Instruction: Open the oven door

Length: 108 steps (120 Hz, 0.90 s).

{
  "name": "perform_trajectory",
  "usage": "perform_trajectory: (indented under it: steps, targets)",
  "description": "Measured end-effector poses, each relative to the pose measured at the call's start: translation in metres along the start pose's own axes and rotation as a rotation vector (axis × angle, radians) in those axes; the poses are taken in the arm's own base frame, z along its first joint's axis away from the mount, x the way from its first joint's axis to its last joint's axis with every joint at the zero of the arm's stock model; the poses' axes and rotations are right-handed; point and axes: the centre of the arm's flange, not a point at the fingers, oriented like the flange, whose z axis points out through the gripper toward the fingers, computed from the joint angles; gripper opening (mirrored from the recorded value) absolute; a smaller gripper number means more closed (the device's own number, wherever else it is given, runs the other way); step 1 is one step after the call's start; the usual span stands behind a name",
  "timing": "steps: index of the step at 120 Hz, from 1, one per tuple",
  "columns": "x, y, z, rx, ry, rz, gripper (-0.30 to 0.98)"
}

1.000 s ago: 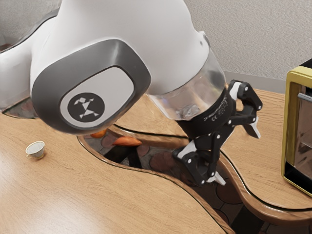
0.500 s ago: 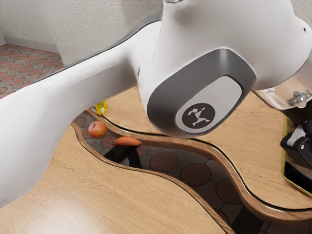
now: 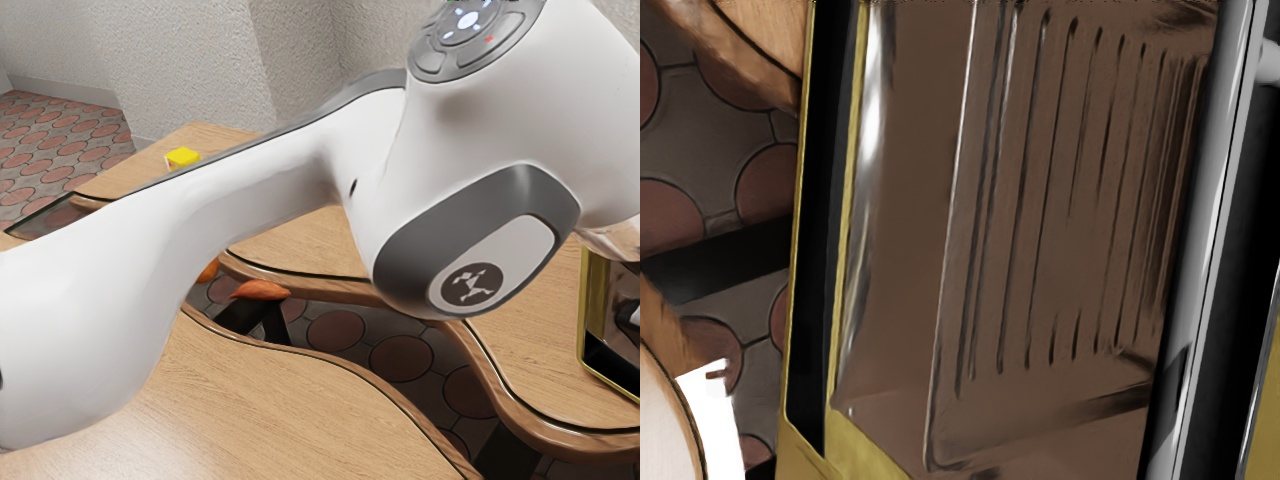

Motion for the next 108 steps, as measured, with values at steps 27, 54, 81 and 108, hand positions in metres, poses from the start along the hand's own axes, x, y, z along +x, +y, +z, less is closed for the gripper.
perform_trajectory:
  steps: [27, 54, 81, 108]
  targets:
    - [0.014, 0.009, 0.016, -0.012, 0.009, -0.013, 0.68]
    - [0.020, 0.017, 0.026, -0.024, 0.004, -0.022, 0.68]
    - [0.032, 0.013, 0.051, 0.000, 0.019, -0.031, 0.68]
    - [0.047, 0.001, 0.060, 0.037, 0.049, -0.047, 0.68]
